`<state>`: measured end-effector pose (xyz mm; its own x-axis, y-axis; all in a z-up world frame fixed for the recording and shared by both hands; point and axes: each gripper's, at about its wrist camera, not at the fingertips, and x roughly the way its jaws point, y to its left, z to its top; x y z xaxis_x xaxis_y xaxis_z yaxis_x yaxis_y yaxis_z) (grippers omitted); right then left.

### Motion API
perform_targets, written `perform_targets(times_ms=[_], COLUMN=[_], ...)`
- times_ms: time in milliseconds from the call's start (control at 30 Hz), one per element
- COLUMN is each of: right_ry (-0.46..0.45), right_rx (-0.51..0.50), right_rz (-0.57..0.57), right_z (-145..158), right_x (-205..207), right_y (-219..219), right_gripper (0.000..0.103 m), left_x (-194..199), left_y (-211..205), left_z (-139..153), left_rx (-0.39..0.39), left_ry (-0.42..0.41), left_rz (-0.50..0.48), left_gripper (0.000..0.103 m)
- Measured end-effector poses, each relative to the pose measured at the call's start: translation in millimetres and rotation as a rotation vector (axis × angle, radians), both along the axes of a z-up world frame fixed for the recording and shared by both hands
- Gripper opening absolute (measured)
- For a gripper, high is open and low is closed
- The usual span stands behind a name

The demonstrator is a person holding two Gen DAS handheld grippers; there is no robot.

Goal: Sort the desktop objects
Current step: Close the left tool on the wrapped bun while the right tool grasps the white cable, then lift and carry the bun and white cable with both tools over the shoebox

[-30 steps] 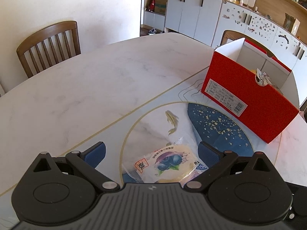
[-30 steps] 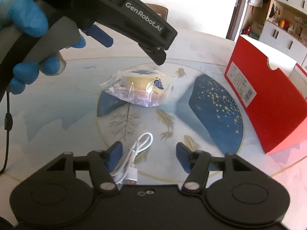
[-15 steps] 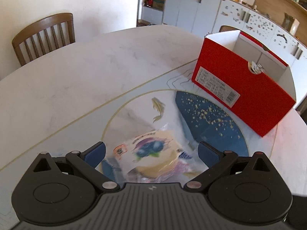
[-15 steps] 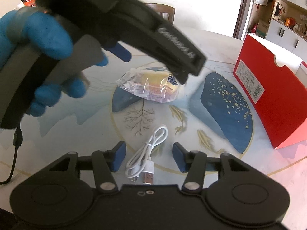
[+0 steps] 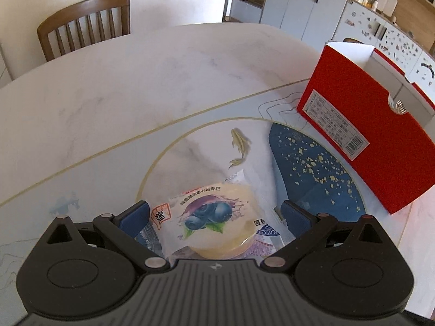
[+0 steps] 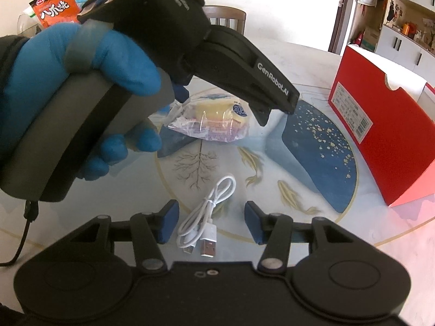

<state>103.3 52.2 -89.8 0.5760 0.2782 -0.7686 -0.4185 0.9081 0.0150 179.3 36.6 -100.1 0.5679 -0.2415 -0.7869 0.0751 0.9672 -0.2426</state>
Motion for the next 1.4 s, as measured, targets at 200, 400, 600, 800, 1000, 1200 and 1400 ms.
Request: perform_targets(times_ms=[200, 400, 600, 800, 1000, 1200, 1400], right_ry=[-0.001, 0.002, -0.007, 0.002, -0.007, -0.016, -0.033], right_rx=[0.002, -0.005, -0.007, -0.008, 0.003, 0.018, 0.039], right_rz=[0.020, 0.018, 0.001, -0.029, -0.053, -0.077, -0.091], right_z=[2, 4, 8, 11, 21, 33, 46], right_x=[-3, -3, -4, -4, -5, -5, -4], right_y=[2, -1, -11, -31, -51, -71, -88], right_gripper=[0.021, 0.015, 0.008, 0.008, 0.008, 0.008, 0.008], left_x=[-3, -7, -14, -19, -29, -41, -56], left_y=[2, 3, 2, 3, -3, -12, -23], left_z=[1, 6, 12, 18, 22, 29, 44], left_rx=[-0.013, -0.027, -0.015, -0.013, -0.004, -0.009, -0.014], left_ry=[-0.009, -0.026, -0.059, -0.076, -0.079, -0.067, -0.078], left_rz=[0.001, 0.000, -0.003, 0.000, -0.007, -0.008, -0.012], left_gripper=[0.099, 0.081, 0.068, 0.057, 0.055, 0.054, 0.054])
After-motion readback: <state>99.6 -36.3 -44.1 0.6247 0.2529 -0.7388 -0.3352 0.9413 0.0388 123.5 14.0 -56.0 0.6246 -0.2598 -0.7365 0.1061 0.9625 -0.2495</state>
